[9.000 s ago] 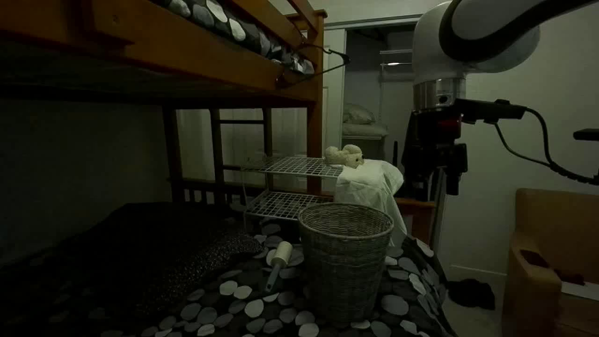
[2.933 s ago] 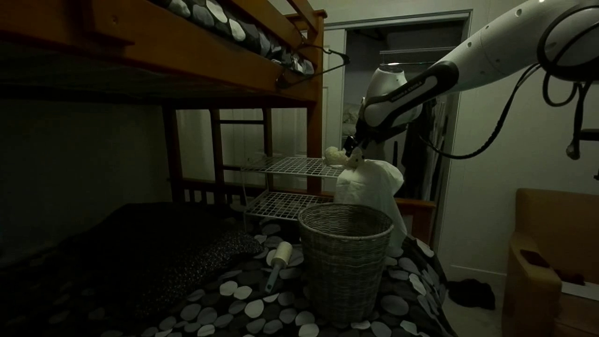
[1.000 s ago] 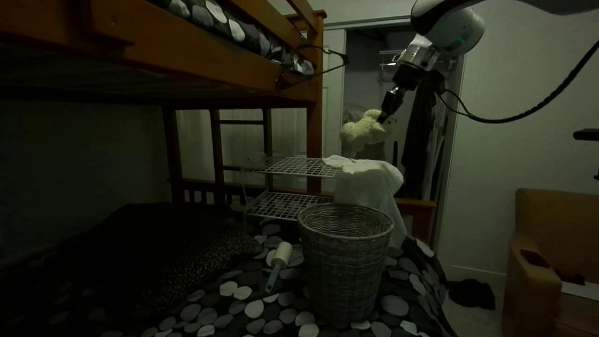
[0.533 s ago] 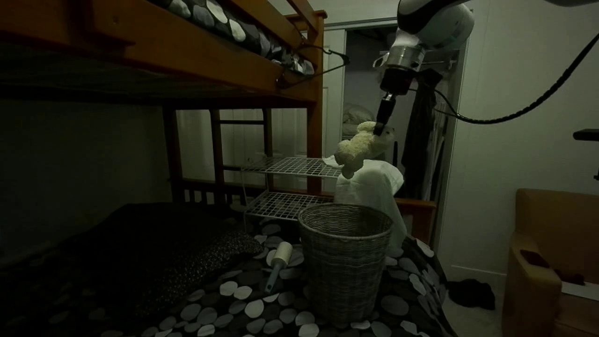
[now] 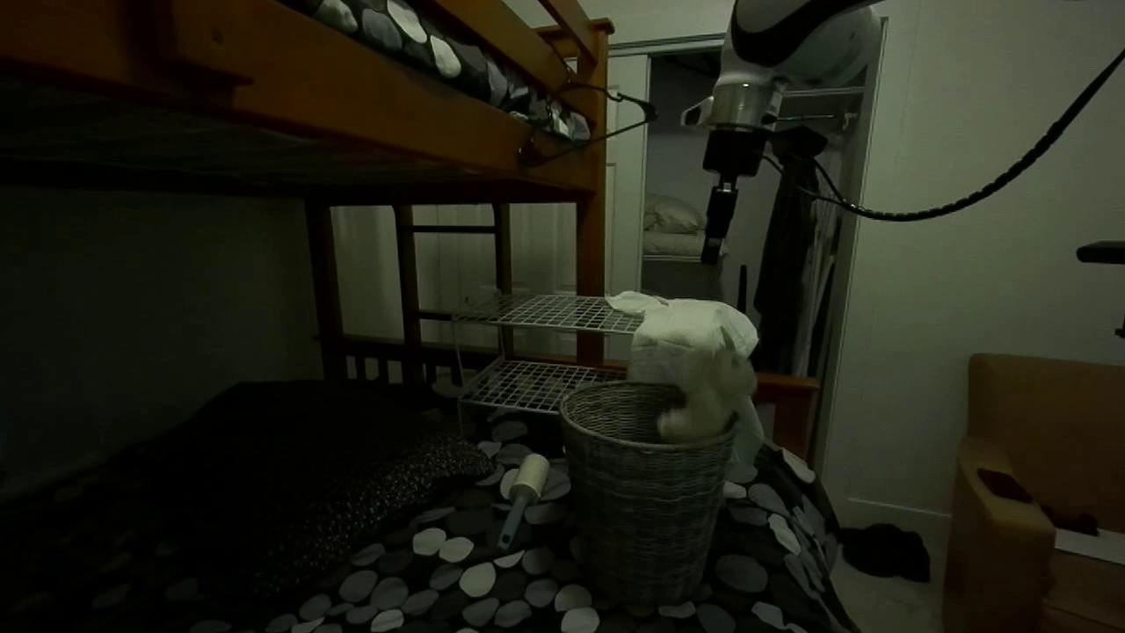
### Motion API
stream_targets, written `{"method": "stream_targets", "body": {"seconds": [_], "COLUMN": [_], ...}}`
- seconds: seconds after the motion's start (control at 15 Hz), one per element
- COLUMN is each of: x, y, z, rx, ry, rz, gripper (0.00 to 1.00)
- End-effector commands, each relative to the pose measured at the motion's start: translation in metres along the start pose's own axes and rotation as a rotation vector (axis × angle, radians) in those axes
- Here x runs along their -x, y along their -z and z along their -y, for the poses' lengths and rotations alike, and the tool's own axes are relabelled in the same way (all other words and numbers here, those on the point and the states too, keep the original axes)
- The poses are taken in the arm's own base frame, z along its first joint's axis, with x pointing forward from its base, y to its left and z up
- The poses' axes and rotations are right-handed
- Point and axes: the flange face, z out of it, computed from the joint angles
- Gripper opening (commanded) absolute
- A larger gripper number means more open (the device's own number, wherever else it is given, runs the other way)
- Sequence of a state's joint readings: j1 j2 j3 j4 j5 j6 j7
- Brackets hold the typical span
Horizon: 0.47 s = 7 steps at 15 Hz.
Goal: Put the white fluffy toy in the basket
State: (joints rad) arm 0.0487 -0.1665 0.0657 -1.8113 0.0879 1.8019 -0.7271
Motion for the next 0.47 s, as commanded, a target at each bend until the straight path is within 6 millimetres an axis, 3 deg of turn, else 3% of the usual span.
{"method": "stream_targets", "body": {"seconds": [0.0,0.13,0.2,0.33,0.4], "x": [0.010,0.015,0.009,0.013,0.014], "y": [0.006,0.010,0.005,0.008,0.009], "z": [-0.009,-0.018,-0.012,-0.018,-0.019], "rx": [-0.011,-0.056,-0.011,-0.025,-0.029], "ry": [-0.051,-0.071,-0.045,-0.064,-0.067], "rz": [-0.009,-0.031,-0.017,-0.031,-0.032], "gripper": [0.77,0.93,0.74,0.90,0.93]}}
